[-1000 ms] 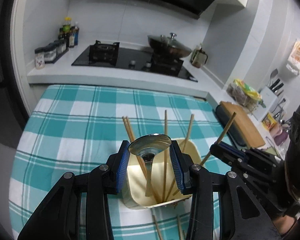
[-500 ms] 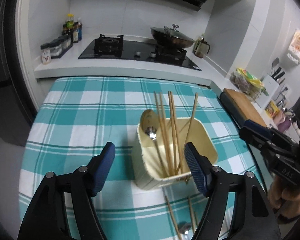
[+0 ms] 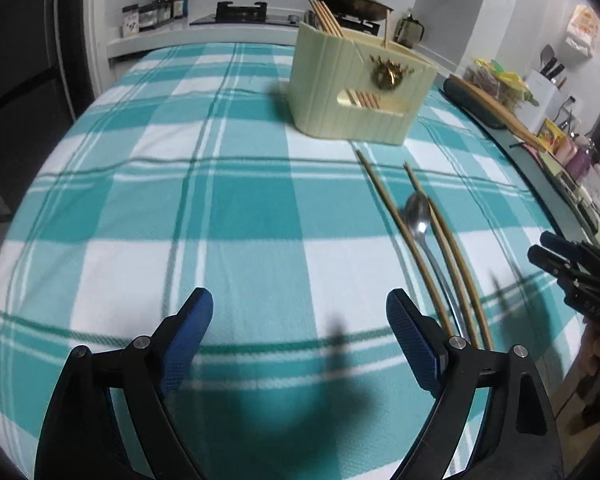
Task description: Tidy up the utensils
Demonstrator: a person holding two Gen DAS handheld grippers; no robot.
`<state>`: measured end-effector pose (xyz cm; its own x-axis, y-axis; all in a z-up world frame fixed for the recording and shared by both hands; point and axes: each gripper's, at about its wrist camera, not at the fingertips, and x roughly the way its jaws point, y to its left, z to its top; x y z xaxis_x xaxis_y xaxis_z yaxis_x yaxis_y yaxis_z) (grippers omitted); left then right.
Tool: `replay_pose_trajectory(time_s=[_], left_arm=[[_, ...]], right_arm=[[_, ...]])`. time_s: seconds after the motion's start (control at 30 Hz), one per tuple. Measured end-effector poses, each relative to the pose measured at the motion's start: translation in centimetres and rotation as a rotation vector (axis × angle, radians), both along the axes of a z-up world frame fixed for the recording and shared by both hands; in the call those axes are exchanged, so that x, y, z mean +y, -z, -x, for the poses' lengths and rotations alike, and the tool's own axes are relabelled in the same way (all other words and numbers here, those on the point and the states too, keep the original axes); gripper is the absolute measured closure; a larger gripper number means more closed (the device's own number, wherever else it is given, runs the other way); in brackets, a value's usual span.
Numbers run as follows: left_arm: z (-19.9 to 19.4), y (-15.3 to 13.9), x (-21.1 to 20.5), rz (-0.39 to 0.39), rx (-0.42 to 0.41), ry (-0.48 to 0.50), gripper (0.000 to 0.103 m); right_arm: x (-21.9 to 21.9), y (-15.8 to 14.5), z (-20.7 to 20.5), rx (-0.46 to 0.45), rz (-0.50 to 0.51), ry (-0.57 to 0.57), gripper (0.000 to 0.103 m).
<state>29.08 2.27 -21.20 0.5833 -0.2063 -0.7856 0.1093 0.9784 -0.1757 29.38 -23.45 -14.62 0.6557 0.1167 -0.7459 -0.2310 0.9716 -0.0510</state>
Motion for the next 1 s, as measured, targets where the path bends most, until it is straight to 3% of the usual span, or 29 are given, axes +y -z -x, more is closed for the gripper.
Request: replay_pose_trajectory(time_s=[0.17, 0.27, 0.57, 0.83, 1.0], left_arm=[[1.0, 2.1, -1.4, -0.006, -0.006, -0.004, 0.014], [1.0, 2.4, -2.2, -0.055, -0.026, 0.003, 0.013], [1.6, 2.6, -2.5, -0.084, -0.047, 0.006, 0.012], [1.5, 2.4, -2.4, -0.066, -0.051, -0.018, 0.012], [0.7, 1.2, -4.2, 0.015, -0.040, 0.028, 0.012]], right_arm=[[-0.6, 2.9, 2.6, 0.000, -0.071, 0.098, 0.050], [-0.1, 3.5, 2.9, -0.016, -0.054, 0.101, 0.050], [0.6, 4.1, 3.1, -0.058, -0.038, 0.121, 0.050], [0.5, 3.9, 3.4, -0.077, -0.038, 0.140, 0.050], [0.5, 4.0, 3.3, -0.077, -0.033, 0.144, 0.050]])
